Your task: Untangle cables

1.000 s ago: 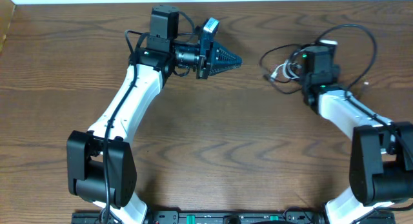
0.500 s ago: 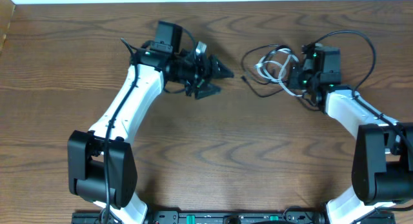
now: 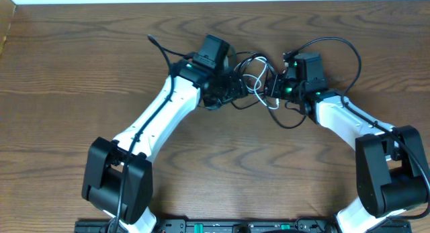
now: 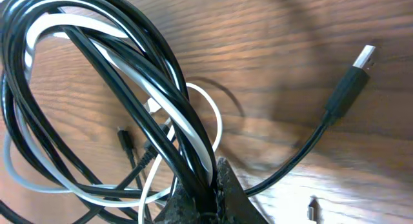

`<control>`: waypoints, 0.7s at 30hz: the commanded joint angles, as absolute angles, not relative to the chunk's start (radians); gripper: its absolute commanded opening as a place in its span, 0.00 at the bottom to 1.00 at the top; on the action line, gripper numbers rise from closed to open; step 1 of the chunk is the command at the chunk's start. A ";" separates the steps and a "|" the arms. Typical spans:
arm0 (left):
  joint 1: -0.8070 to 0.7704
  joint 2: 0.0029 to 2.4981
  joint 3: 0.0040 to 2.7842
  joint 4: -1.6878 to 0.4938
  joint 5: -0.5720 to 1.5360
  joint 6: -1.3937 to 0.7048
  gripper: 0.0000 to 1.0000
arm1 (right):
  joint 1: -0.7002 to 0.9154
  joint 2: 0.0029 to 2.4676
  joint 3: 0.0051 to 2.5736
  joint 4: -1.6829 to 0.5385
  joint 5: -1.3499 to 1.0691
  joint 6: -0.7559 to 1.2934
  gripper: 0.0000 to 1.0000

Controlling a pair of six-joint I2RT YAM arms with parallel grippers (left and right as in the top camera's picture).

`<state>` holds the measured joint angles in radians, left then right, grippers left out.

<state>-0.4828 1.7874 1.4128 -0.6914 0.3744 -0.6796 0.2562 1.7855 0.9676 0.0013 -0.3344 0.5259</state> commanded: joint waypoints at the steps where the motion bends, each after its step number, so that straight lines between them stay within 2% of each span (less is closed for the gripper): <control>1: -0.512 1.800 1.416 -0.691 0.182 -0.670 0.73 | 0.260 1.786 0.966 0.007 -0.350 0.565 0.01; 8: -0.528 1.840 1.414 -0.667 0.100 -0.720 0.72 | 0.260 1.786 0.966 0.007 -0.350 0.564 0.01; 11: -0.528 1.878 1.414 -0.605 0.102 -0.738 0.53 | 0.261 1.786 0.966 0.007 -0.350 0.564 0.01; 12: -0.528 1.886 1.414 -0.592 0.104 -0.742 0.50 | 0.262 1.786 0.966 0.007 -0.350 0.564 0.01; 21: -0.528 1.906 1.414 -0.529 0.104 -0.742 0.49 | 0.264 1.786 0.966 0.007 -0.350 0.564 0.01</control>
